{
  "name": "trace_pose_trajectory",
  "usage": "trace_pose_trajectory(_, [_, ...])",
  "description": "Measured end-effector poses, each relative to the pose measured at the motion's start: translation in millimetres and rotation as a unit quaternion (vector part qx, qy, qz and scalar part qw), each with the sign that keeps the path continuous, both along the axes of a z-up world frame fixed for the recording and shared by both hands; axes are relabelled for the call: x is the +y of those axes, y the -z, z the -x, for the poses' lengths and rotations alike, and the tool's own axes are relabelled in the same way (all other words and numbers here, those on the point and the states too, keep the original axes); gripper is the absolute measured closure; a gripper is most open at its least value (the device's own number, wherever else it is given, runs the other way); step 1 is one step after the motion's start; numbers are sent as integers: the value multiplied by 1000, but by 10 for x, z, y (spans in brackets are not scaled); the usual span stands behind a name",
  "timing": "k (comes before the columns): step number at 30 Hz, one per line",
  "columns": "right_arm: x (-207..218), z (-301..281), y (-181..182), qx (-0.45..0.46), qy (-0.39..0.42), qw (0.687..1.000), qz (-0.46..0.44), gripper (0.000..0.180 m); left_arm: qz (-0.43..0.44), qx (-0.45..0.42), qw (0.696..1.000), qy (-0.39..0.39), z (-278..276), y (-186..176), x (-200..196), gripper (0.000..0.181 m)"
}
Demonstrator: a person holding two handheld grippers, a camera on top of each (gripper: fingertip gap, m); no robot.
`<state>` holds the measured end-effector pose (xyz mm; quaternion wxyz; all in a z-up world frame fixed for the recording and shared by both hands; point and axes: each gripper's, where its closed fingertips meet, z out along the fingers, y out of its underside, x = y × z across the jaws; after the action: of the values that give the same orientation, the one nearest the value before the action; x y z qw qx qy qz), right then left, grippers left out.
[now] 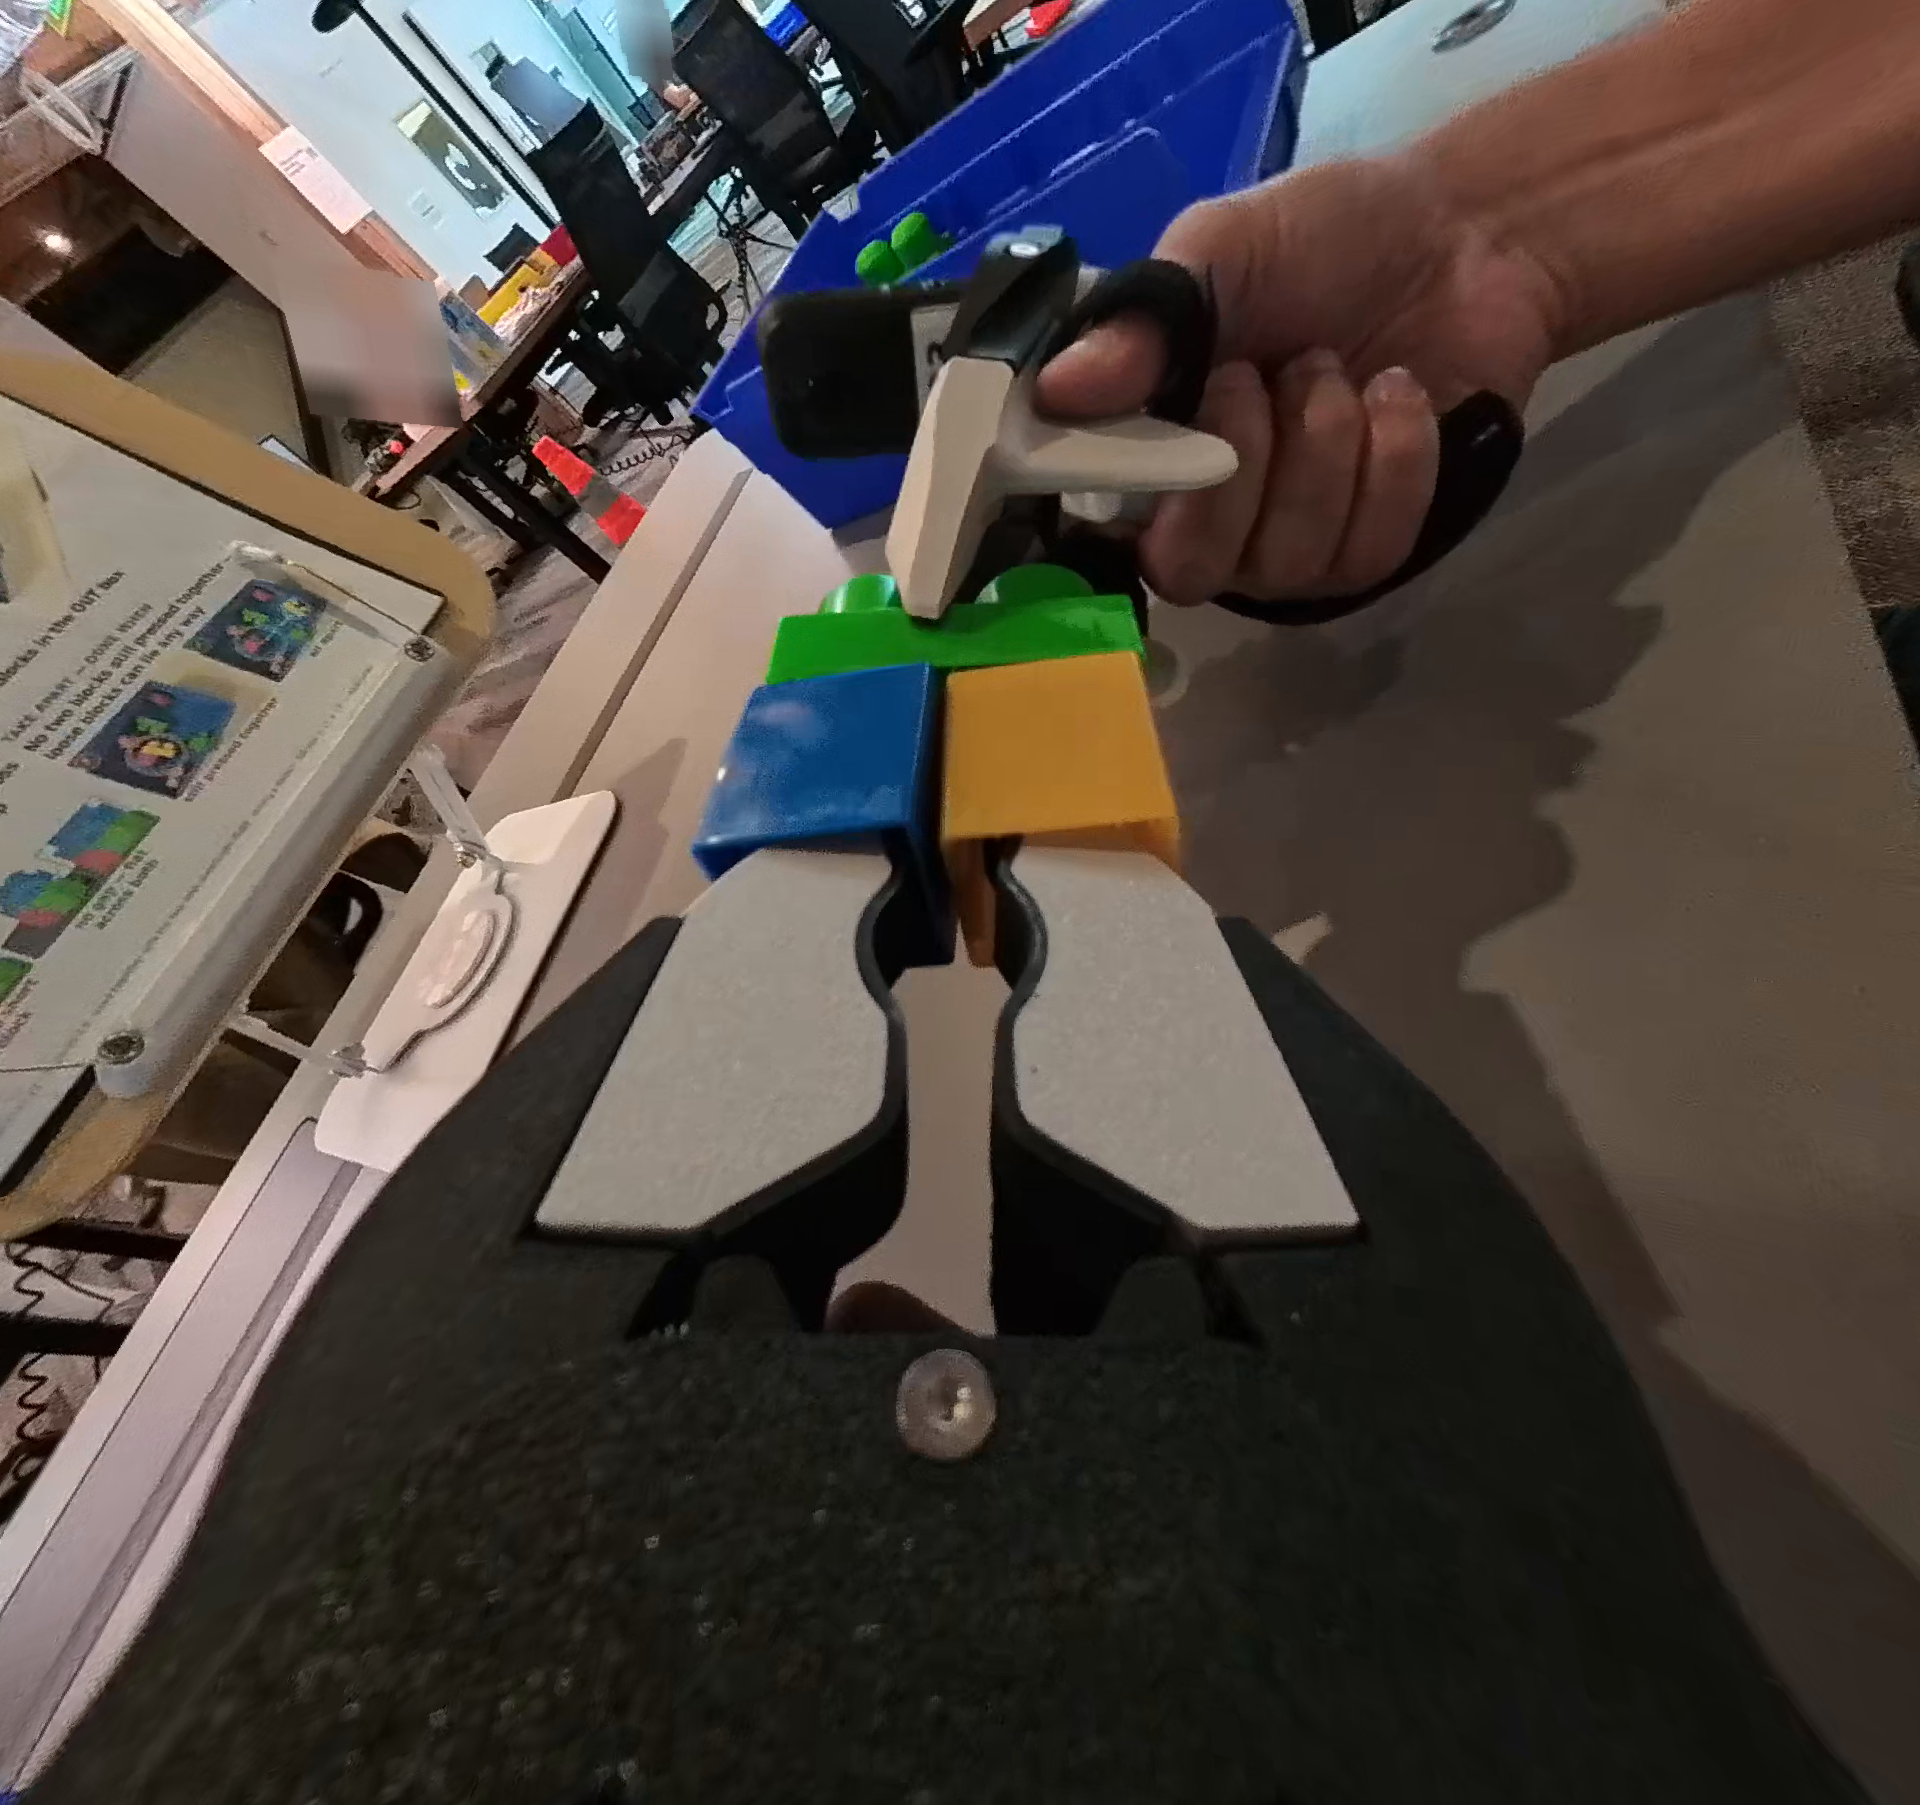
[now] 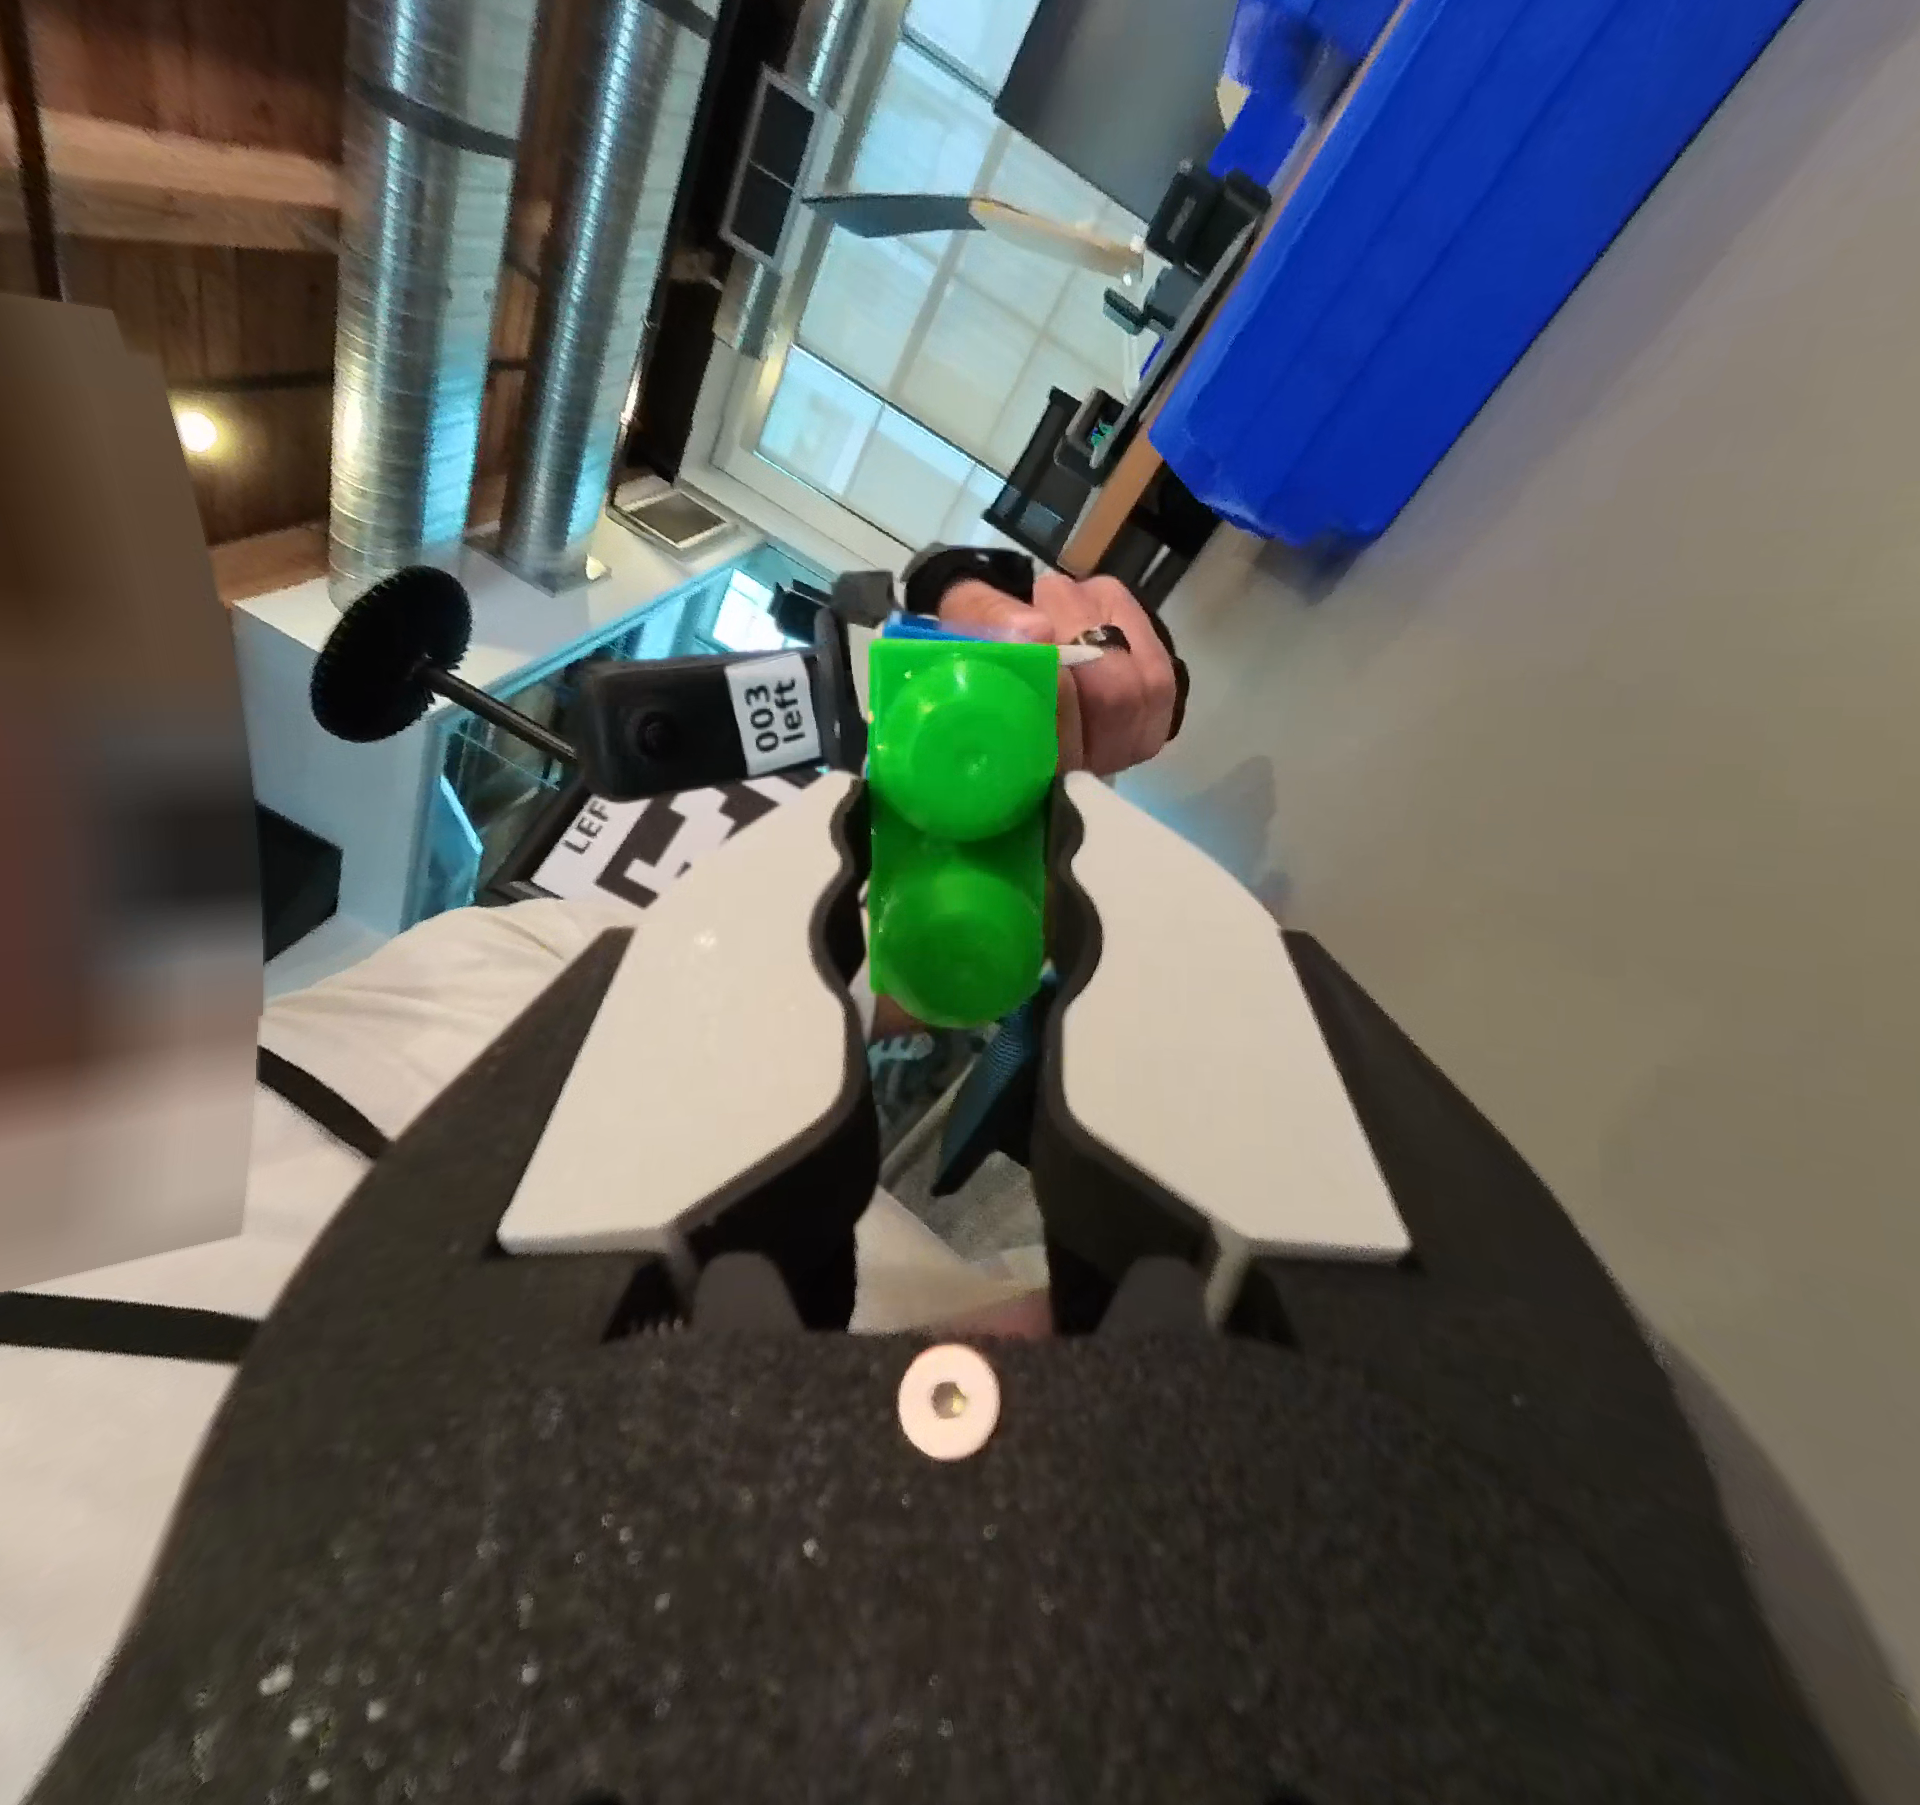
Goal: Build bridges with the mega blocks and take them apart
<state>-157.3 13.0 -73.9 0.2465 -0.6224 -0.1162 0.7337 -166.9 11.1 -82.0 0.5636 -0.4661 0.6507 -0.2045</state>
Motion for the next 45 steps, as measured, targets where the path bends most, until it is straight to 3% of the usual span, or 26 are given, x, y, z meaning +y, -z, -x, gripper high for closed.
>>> trace_pose_trajectory(7, [65, -115, -27, 60, 16, 998, 14, 148, 29, -25, 999, -21, 141, -97, 70, 158])
trace_pose_trajectory(20, [-17, -42, 5, 110, -15, 993, 37, 148, 4, 0, 1000, 18, 139, -62, -140, 175])
trace_pose_trajectory(29, [39, -63, 25, 65, 15, 998, 19, 147, -4, -9, 1000, -7, 56, -7, -30, 177])
trace_pose_trajectory(33, [107, -63, -49, 42, 49, 998, -8, 147, 51, -56, 997, -9, 70, -72, 52, 177])
trace_pose_trajectory(36, [61, -33, -158, -2, 58, 994, -87, 137, 155, -114, 981, 3, 121, -178, 95, 177])
trace_pose_trajectory(38, [19, -54, -193, -62, 79, 980, -173, 123, 233, -149, 961, 12, 177, -216, 139, 177])
trace_pose_trajectory(40, [-17, -115, -242, -127, 111, 946, -277, 119, 323, -160, 932, 37, 206, -196, 135, 177])
trace_pose_trajectory(45, [-102, -193, -248, -282, 150, 801, -507, 115, 445, -147, 879, 85, 236, -114, 67, 177])
